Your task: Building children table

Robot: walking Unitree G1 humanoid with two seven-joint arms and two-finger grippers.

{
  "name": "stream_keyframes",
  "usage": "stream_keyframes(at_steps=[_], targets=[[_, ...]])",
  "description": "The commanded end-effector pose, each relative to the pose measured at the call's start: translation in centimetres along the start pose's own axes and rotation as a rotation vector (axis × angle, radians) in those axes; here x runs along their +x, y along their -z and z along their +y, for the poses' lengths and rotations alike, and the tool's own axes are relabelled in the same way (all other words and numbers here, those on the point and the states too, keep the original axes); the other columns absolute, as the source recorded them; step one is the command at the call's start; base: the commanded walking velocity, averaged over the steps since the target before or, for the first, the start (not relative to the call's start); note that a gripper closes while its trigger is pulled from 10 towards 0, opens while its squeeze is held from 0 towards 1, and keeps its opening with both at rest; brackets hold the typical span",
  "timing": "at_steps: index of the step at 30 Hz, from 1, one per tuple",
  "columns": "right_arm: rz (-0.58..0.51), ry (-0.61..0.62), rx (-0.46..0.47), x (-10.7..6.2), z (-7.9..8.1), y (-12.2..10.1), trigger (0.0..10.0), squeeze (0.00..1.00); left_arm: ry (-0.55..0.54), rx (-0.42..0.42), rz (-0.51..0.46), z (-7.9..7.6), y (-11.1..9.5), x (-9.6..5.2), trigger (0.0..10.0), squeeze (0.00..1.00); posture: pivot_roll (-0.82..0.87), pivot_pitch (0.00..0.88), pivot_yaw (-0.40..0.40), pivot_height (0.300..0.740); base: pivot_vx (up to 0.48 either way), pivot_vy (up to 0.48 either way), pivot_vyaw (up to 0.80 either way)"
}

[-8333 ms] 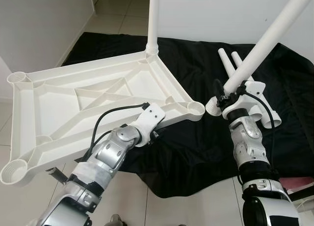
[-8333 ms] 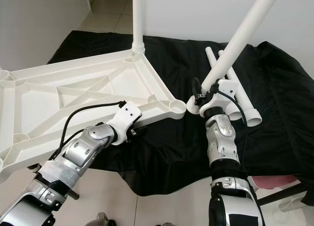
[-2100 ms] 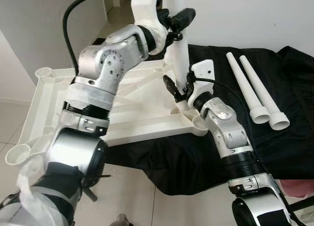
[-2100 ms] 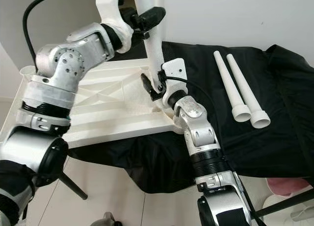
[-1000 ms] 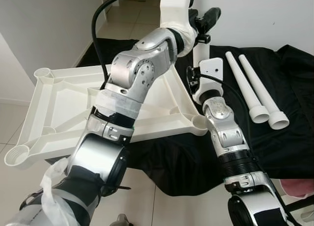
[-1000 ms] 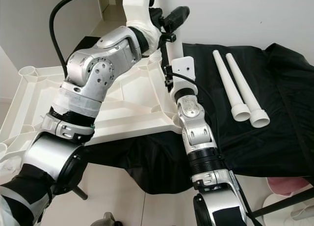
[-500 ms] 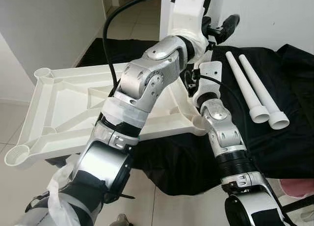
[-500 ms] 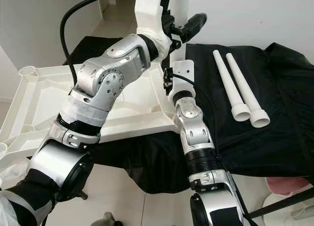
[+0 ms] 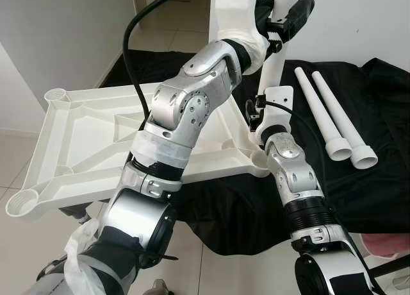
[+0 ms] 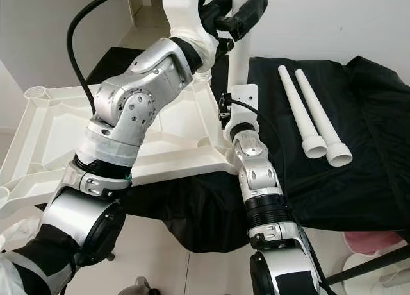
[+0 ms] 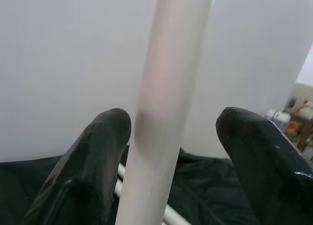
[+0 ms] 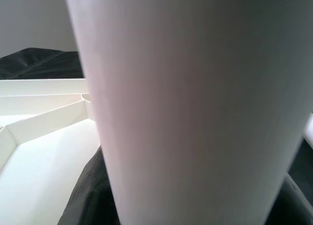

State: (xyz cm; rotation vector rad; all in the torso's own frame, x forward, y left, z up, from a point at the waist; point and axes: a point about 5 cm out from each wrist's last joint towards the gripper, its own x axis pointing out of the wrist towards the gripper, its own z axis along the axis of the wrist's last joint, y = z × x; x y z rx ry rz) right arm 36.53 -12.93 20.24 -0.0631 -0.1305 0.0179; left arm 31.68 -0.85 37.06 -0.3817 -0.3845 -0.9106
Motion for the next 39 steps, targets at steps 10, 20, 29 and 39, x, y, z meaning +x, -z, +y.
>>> stream_keyframes(at_steps=[10,20,29,39], targets=[[-0.005,0.055,0.034,-0.6,-1.3,0.3,10.0,0.0,-0.023,-0.083,0.027,2.2,2.0,-3.4,10.0,0.0,-0.04,0.0,0.034,0.74,0.0,0.0,0.0],[0.011,0.077,0.135,-1.3,-2.1,1.2,10.0,0.0,-0.234,-0.014,0.159,5.6,5.3,-5.4,10.0,0.0,-0.06,0.0,0.064,0.74,0.0,0.0,0.0],[-0.022,0.03,0.15,-1.4,-1.5,0.8,10.0,0.0,-0.335,-0.014,0.193,6.9,6.8,-6.7,10.0,0.0,-0.05,0.0,0.061,0.74,0.0,0.0,0.0],[-0.052,-0.021,0.251,-1.9,-0.7,0.6,10.0,0.0,-0.426,0.019,0.246,8.4,8.7,-9.0,10.0,0.0,-0.03,0.0,0.066,0.74,0.0,0.0,0.0]])
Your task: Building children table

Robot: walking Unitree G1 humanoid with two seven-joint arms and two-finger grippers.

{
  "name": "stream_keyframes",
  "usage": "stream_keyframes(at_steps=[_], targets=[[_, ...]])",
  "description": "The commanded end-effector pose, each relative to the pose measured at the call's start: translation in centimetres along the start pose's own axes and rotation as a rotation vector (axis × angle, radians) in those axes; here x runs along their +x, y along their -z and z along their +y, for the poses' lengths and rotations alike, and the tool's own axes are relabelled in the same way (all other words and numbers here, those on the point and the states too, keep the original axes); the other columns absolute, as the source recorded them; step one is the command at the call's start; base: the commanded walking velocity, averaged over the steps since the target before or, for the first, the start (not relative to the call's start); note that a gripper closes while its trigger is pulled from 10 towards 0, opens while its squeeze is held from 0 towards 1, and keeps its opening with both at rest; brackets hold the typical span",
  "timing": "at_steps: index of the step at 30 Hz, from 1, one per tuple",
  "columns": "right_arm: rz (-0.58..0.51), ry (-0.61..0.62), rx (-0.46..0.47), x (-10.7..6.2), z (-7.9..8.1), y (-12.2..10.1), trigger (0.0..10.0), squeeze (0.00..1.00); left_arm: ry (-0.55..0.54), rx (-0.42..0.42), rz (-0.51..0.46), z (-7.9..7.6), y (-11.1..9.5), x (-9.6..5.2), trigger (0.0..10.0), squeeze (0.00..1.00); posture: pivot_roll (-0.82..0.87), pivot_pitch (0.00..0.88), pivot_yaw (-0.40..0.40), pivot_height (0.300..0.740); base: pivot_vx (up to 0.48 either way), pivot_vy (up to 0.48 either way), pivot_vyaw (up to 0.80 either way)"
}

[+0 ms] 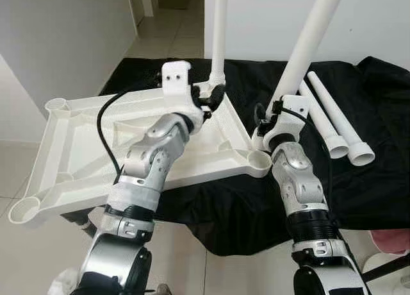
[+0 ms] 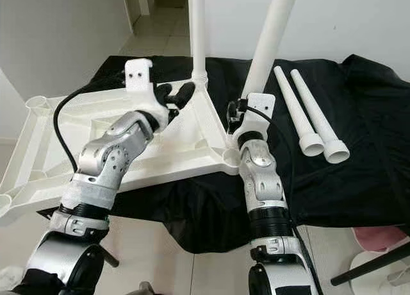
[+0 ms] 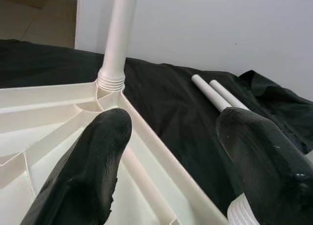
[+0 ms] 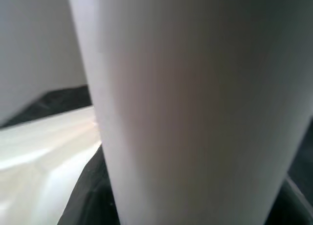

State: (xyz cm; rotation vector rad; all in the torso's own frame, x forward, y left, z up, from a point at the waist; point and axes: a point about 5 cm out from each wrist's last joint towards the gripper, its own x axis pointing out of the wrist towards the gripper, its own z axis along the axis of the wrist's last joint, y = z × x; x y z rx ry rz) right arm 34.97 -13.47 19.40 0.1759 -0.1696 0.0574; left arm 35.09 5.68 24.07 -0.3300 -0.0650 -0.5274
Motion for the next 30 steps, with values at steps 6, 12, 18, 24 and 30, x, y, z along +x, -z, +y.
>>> stream_keyframes(at_steps=[6,12,18,24,30], targets=[[0.005,0.013,0.067,-0.7,-0.8,0.4,10.0,0.0,-0.043,0.026,0.002,1.0,0.9,-0.9,10.0,0.0,-0.02,0.0,0.06,0.74,0.0,0.0,0.0],[0.003,-0.01,0.178,-1.0,-1.2,0.5,10.0,0.0,-0.183,0.023,-0.077,3.1,1.0,-2.2,10.0,0.0,0.01,0.0,0.037,0.74,0.0,0.0,0.0],[-0.032,-0.101,0.258,-2.0,-1.3,0.2,10.0,0.0,-0.251,0.042,-0.075,4.1,1.6,-3.4,10.0,0.0,0.02,0.0,0.043,0.74,0.0,0.0,0.0],[-0.074,-0.126,0.221,-2.7,-1.3,-0.7,10.0,0.0,-0.244,-0.026,-0.106,4.8,0.9,-3.8,10.0,0.0,0.0,0.0,0.041,0.74,0.0,0.0,0.0],[-0.103,-0.169,-0.028,-3.5,-1.4,-0.8,10.0,0.0,-0.186,0.23,-0.128,4.0,1.5,-4.7,10.0,0.0,-0.01,0.0,0.037,0.74,0.0,0.0,0.0]])
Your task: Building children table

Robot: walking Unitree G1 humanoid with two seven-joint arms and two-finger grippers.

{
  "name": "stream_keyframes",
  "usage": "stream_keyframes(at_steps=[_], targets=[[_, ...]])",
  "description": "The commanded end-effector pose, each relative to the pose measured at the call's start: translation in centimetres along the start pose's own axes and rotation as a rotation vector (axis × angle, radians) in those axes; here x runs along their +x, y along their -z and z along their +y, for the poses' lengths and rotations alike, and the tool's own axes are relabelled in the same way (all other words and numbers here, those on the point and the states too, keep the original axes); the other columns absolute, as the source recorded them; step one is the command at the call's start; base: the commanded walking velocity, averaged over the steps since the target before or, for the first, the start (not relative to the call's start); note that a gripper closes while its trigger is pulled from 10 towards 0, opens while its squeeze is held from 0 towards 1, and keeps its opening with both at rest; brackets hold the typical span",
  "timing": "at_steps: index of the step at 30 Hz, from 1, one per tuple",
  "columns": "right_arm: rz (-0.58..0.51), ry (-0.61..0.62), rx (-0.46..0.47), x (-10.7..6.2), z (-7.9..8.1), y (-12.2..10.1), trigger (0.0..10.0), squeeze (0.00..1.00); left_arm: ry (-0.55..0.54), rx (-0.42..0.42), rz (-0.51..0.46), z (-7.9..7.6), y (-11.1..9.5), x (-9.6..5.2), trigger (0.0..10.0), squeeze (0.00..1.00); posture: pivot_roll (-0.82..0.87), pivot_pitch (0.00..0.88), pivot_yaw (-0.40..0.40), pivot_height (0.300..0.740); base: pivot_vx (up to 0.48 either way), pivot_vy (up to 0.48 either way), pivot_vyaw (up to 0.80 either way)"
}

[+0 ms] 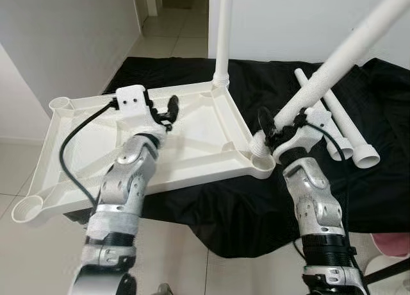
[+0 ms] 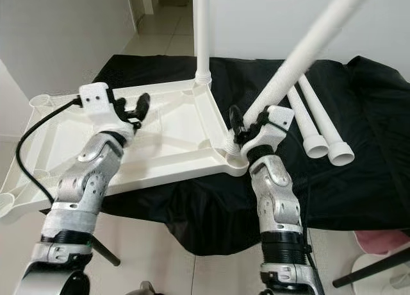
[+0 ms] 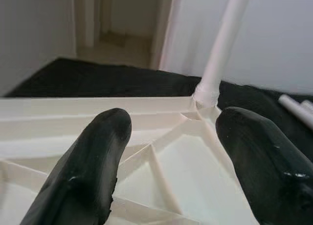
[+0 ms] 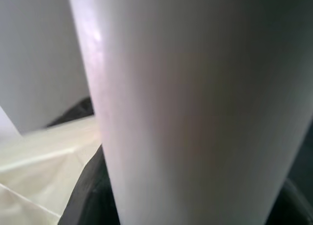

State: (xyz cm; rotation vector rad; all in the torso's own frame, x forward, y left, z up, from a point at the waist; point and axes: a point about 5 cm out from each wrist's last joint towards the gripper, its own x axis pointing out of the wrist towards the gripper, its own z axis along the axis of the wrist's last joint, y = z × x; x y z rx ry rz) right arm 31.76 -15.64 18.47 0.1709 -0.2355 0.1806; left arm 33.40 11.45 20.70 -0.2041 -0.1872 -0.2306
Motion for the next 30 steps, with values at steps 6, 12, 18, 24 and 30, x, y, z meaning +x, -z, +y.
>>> stream_keyframes(at_steps=[6,12,18,24,30], targets=[[-0.077,-0.038,-0.128,-0.6,0.2,-1.0,10.0,0.0,0.157,0.201,-0.054,-1.3,-0.1,-1.1,10.0,0.0,0.0,0.0,0.034,0.74,0.0,0.0,0.0],[-0.08,-0.06,-0.191,-1.0,0.2,-0.6,10.0,0.0,0.196,0.235,-0.066,-1.4,0.1,-1.7,10.0,0.0,0.0,0.001,0.03,0.74,0.0,0.0,0.0],[-0.086,-0.063,-0.227,-1.2,0.2,-0.3,10.0,0.0,0.228,0.302,-0.097,-2.0,0.4,-2.5,10.0,0.0,0.01,0.01,0.028,0.74,0.0,0.0,0.0],[-0.079,-0.059,-0.22,-1.3,0.3,0.1,10.0,0.0,0.248,0.324,-0.109,-2.4,0.6,-2.8,10.0,0.0,0.01,0.018,0.027,0.74,0.0,0.0,0.0],[-0.084,-0.042,-0.236,-1.2,-0.2,-0.1,10.0,0.0,0.263,0.324,-0.105,-2.3,0.8,-2.8,10.0,0.0,-0.03,0.041,0.031,0.74,0.0,0.0,0.0]])
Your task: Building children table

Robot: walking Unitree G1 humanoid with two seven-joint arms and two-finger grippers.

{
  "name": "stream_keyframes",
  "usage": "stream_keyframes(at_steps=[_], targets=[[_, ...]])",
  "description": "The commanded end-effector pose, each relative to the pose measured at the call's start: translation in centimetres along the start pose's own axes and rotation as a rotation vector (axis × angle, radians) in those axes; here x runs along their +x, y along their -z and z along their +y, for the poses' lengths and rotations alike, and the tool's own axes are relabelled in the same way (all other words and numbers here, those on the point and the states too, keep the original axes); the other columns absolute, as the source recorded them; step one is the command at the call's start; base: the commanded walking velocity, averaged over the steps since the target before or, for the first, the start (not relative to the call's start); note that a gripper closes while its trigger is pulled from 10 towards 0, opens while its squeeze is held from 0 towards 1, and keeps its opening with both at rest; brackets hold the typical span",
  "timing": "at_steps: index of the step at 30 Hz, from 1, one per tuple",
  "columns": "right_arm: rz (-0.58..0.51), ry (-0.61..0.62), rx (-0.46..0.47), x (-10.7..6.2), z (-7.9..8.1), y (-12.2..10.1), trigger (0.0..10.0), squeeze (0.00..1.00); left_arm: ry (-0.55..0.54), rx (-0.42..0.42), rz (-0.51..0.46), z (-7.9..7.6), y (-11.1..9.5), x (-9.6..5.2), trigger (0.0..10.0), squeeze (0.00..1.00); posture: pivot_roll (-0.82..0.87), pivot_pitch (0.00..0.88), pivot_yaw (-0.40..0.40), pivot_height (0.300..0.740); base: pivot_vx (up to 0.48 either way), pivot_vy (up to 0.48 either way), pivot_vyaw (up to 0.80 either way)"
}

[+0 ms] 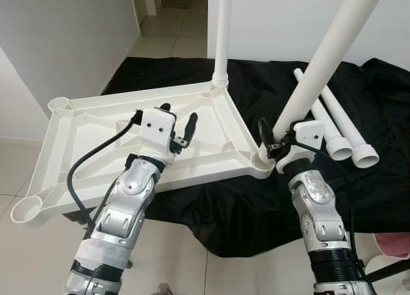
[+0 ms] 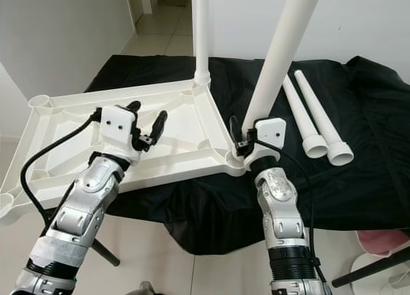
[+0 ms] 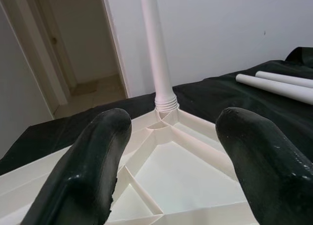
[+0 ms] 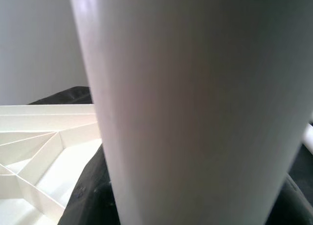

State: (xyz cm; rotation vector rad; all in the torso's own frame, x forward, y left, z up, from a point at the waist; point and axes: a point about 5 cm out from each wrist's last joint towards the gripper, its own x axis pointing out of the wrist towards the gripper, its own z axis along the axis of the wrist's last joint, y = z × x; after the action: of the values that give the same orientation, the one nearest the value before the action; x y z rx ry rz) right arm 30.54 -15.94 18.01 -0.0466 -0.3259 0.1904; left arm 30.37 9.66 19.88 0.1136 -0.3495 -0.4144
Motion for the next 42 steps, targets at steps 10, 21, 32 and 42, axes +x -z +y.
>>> stream_keyframes(at_steps=[10,21,32,42], targets=[[-0.005,0.03,-0.012,0.1,-0.3,0.0,10.0,0.0,0.084,-0.021,0.003,-0.2,0.2,-0.2,10.0,0.0,-0.04,0.058,0.023,0.74,0.0,0.0,0.0],[-0.008,0.029,-0.019,0.6,0.0,-0.3,10.0,0.0,0.186,0.014,0.018,-1.2,0.3,-0.5,10.0,0.0,-0.04,0.082,0.01,0.74,0.0,0.0,0.0],[0.004,0.011,-0.01,0.7,0.8,-0.2,10.0,0.0,0.33,0.057,0.071,-2.7,1.0,-1.7,10.0,0.0,-0.02,0.109,0.02,0.74,0.0,0.0,0.0],[-0.002,0.003,-0.01,1.0,0.7,-0.3,10.0,0.0,0.371,0.011,0.06,-3.6,0.8,-2.0,10.0,0.0,-0.01,0.082,0.009,0.74,0.0,0.0,0.0]])
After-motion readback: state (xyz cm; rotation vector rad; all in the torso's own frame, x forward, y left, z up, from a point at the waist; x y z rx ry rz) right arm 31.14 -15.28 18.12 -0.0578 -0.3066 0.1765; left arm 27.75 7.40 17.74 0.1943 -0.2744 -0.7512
